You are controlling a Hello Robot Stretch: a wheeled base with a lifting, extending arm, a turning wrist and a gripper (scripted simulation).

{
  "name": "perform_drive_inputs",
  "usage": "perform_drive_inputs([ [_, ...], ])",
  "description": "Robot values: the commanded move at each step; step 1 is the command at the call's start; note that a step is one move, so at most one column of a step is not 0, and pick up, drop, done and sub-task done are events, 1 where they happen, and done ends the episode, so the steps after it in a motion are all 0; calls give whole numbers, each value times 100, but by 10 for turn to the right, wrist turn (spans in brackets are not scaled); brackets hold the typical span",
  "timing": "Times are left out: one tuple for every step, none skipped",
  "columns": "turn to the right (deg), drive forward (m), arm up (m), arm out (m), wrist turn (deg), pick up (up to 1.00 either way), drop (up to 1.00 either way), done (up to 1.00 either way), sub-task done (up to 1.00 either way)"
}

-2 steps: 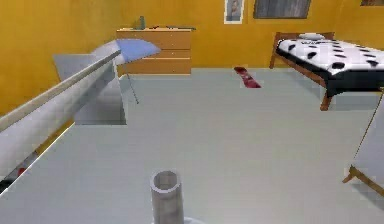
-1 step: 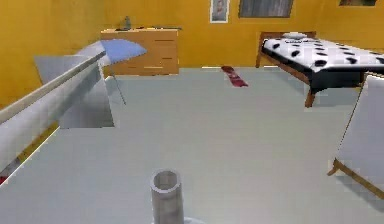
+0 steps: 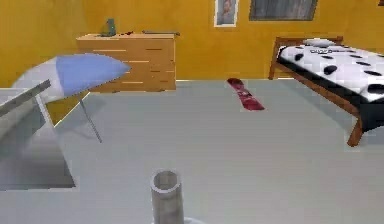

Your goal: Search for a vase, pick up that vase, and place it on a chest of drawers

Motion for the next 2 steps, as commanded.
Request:
perform_drive_inputs([
  [0,100,0,0,0,0,0,0,0],
  [0,55,0,0,0,0,0,0,0],
])
